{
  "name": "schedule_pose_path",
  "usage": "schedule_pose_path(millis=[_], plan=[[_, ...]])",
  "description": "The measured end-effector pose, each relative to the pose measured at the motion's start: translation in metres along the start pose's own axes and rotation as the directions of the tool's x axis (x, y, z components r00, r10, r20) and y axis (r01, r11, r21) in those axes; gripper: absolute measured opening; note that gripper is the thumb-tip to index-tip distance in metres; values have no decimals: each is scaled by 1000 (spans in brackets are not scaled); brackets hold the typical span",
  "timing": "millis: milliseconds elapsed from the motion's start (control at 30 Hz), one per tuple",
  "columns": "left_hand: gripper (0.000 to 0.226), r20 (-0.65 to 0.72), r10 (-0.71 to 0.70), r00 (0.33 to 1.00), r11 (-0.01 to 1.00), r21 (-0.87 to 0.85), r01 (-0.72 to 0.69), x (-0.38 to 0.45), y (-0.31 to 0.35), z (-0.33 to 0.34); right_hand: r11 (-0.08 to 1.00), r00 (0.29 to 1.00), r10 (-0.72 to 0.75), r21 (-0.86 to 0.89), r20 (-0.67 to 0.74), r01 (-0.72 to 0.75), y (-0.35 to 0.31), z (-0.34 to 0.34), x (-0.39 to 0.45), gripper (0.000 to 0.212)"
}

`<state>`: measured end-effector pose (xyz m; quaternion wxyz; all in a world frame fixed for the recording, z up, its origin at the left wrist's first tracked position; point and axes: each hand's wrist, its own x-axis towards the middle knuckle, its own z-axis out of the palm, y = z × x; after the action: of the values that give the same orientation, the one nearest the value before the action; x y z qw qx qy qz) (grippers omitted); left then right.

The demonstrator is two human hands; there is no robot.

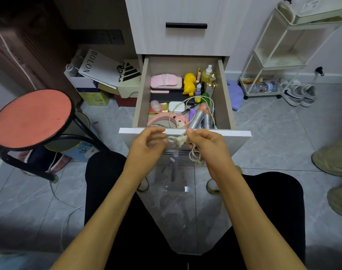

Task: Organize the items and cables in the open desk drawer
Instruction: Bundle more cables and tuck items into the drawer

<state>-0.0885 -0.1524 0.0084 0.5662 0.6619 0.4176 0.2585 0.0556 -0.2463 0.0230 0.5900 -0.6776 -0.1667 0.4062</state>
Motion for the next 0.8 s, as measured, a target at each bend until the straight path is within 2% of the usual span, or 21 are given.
schedule_pose_path(millis=[67, 167, 300, 400, 500, 600, 700, 800], plan=[[25, 34, 139, 990, 982, 126, -142, -3, 4, -2, 999, 999, 29, -24, -25, -30, 2, 1, 1, 25], [25, 108, 187, 976, 955, 211, -206, -5, 7, 2, 999, 999, 43, 4, -25, -43, 5, 7, 1, 22], [31, 156, 124, 980, 988, 75, -137, -9, 4, 4, 1000, 999, -9, -19, -37, 9, 5, 13, -3, 17], [33, 179, 115, 977, 993, -4, -116, -14, 6, 7, 999, 995, 10, -36, -102, -14, 5, 11, -4, 20], [20, 110, 101, 989, 995, 2, -102, -13, 8, 18, 994, 991, 4, -107, -136, -19, 8, 10, -4, 25], [12, -13, 37, 999, 998, -57, -38, -8, 0, 17, 992, 998, -37, -120, -60, 30, 14, 8, -7, 21], [13, -72, 3, 997, 999, -43, -6, -4, -5, 13, 915, 988, -151, -381, -13, 134, 19, 3, -4, 15], [12, -100, 99, 990, 989, 123, -86, -7, -5, 19, 729, 967, -255, -652, 23, 208, 24, 1, 0, 20]])
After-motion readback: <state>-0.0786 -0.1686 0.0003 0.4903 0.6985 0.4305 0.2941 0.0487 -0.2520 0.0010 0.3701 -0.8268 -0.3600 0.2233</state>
